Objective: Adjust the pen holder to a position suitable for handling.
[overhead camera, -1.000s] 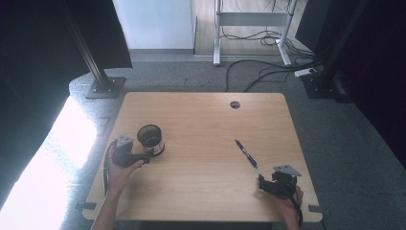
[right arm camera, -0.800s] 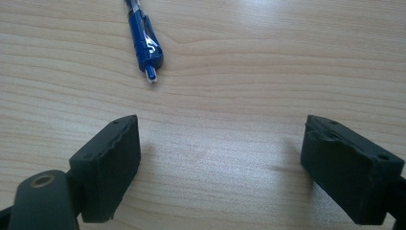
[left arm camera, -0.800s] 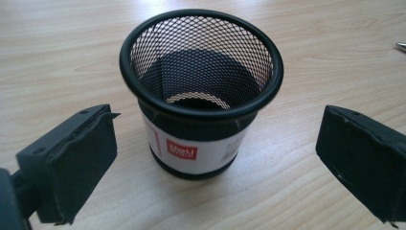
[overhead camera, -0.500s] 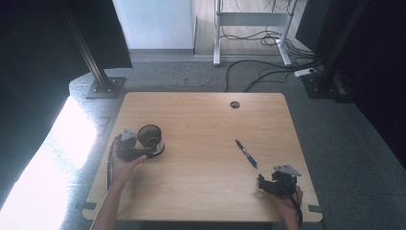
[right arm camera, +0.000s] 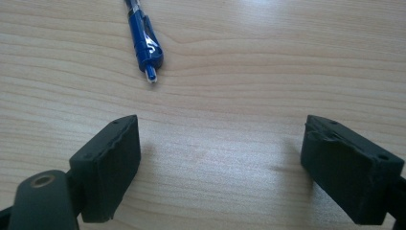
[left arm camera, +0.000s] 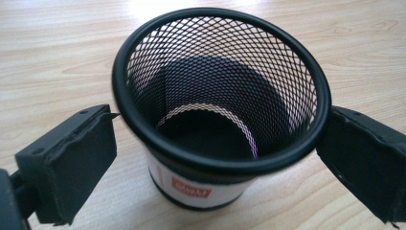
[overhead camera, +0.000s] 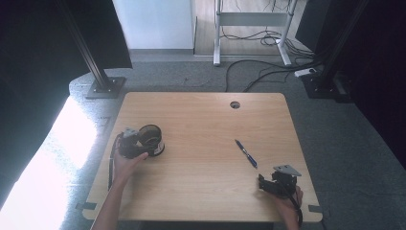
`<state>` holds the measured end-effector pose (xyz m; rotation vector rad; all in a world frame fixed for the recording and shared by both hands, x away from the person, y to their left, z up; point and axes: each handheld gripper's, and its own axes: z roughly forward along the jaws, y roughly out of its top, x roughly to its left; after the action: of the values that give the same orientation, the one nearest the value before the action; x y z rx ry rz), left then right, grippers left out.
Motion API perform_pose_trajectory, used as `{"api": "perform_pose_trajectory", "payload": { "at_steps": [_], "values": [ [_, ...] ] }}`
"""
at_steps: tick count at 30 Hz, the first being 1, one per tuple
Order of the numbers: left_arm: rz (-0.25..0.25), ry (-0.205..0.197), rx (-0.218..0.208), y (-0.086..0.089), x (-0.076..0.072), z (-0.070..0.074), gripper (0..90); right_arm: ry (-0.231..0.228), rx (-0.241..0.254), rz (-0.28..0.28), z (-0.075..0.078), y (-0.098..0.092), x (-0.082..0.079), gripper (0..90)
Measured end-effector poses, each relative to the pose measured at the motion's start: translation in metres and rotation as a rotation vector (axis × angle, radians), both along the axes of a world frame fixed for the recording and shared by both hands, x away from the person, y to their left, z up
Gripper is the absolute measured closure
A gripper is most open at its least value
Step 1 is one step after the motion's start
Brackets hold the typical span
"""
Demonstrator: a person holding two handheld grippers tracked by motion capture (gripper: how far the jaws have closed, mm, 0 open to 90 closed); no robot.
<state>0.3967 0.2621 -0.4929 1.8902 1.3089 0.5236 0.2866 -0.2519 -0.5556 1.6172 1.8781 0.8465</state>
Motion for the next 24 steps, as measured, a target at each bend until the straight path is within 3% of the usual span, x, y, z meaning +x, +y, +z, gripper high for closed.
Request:
{"api": "perform_pose_trajectory", "payload": {
  "at_steps": [13, 19, 24],
  "values": [
    [-0.001, 0.011, 0.012, -0.009, 0.018, -0.011, 1.4, 0.001, -0.001, -0.002, 0.0, 0.0, 0.0, 13.1],
    [-0.017, -0.025, 0.035, -0.009, 0.014, -0.011, 6.4, 0.001, -0.001, -0.002, 0.0, 0.0, 0.0, 13.2],
    [-0.003, -0.045, 0.035, -0.009, 0.012, -0.012, 9.4, 0.001, -0.001, -0.002, 0.0, 0.0, 0.0, 13.2]
  ]
}}
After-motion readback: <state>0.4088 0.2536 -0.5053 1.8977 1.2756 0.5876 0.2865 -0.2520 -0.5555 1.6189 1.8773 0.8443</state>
